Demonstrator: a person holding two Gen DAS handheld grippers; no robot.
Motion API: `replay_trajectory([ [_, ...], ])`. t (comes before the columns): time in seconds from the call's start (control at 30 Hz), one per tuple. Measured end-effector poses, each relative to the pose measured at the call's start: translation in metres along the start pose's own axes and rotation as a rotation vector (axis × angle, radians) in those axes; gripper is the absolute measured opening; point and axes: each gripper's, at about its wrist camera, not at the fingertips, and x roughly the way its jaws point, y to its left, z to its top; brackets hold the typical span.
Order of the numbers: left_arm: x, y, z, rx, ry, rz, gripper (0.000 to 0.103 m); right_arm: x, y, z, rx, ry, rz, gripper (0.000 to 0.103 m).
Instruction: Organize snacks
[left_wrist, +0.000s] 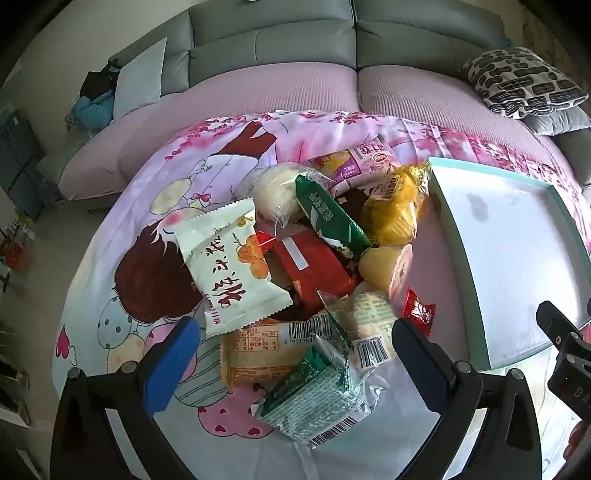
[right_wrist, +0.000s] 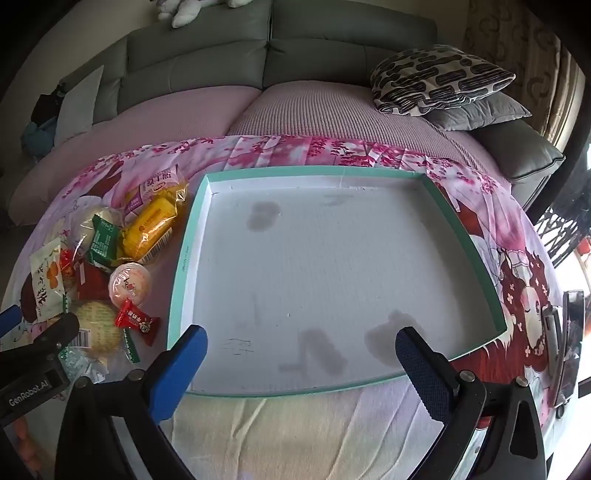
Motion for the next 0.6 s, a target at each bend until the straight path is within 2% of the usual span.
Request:
replay_trajectory([
  [0.6,0.0043,0.0005,-0.0007,0.003,0.01,-0.006,0.103,0.0026,-0.0016,-0.0006,0.011,0.007,0.001,0.103],
])
